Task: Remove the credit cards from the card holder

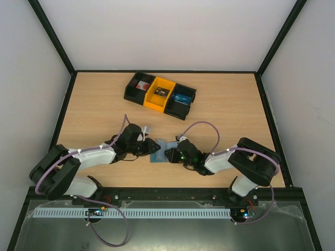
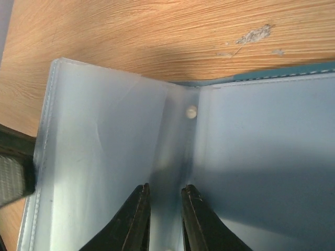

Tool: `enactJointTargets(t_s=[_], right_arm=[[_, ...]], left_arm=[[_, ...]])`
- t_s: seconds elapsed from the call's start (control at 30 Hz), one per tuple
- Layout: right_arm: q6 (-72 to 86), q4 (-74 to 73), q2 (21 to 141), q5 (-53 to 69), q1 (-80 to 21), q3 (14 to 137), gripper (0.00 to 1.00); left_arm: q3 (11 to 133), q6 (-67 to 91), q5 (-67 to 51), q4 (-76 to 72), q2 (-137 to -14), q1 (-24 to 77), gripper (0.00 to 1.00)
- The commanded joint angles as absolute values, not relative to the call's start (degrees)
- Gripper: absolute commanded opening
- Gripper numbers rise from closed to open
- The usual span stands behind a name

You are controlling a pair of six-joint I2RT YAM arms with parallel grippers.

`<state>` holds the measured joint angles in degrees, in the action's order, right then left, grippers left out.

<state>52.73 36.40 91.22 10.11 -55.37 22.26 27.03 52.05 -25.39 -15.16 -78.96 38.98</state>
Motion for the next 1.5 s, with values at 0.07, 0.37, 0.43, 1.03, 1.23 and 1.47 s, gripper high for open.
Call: enactJointTargets(t_s=[0.07, 0.37, 0.43, 1.03, 1.23, 1.47], right_arm=[[52.34, 31.11, 88.79, 7.32, -55.57, 23.13, 0.18], [53.29, 30.5, 87.88, 7.14, -55.57, 22.22, 0.16], [53.66, 31.63, 88.85, 7.76, -55.57, 21.84, 0.15], [54.74, 33.9, 92.13, 9.15, -55.57, 20.85, 0.11], [54.7, 34.05, 92.18, 9.23, -55.59, 20.84, 0.11], [54.7, 34.19, 92.19, 9.23, -55.57, 20.75, 0.11]], left_arm=[[29.17, 48.89, -21.59, -8.52, -75.46, 39.29, 0.26], [28.92, 49.68, -20.36, -7.84, -73.93, 39.29, 0.42], [28.81, 49.89, -20.37, -8.28, -73.83, 39.29, 0.49], [24.38, 53.75, -23.58, -19.58, -78.45, 38.61, 0.73], [24.39, 53.79, -23.93, -20.44, -80.17, 38.34, 0.73], [24.46, 53.95, -24.04, -20.79, -81.25, 38.32, 0.73]])
